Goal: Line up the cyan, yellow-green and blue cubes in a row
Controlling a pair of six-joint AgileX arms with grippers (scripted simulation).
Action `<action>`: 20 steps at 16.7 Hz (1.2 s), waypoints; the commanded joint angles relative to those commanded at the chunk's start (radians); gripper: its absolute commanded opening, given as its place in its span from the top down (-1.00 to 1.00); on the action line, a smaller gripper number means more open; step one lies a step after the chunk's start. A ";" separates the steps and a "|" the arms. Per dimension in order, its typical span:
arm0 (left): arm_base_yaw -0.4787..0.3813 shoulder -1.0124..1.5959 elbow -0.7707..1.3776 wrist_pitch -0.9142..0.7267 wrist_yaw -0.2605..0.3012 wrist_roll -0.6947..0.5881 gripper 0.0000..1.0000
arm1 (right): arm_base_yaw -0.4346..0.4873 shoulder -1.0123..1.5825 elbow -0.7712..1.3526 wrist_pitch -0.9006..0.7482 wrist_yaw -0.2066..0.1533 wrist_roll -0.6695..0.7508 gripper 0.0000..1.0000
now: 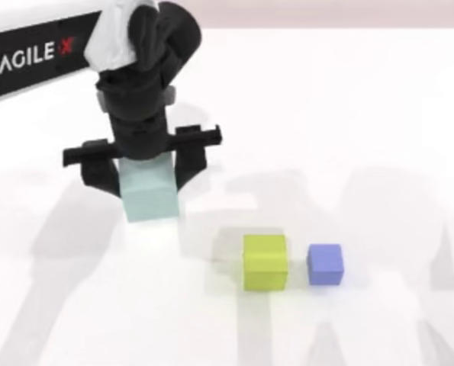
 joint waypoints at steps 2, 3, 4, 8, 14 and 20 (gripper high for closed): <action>0.000 0.000 0.000 0.000 0.000 0.000 1.00 | 0.000 0.000 0.000 0.000 0.000 0.000 -1.00; -0.006 0.004 -0.002 0.002 0.000 0.001 1.00 | 0.000 0.000 0.000 0.000 0.000 0.000 -1.00; -0.008 0.000 -0.006 0.002 0.000 0.002 1.00 | 0.000 0.000 0.000 0.000 0.000 0.000 -1.00; -0.074 -0.097 -0.089 -0.008 -0.001 0.016 1.00 | 0.000 0.000 0.000 0.000 0.000 0.000 -1.00; -0.120 -0.149 -0.135 -0.014 -0.002 0.032 1.00 | 0.000 0.000 0.000 0.000 0.000 0.000 -1.00; -0.117 -0.112 -0.246 0.136 -0.001 0.026 1.00 | 0.000 0.000 0.000 0.000 0.000 0.000 -1.00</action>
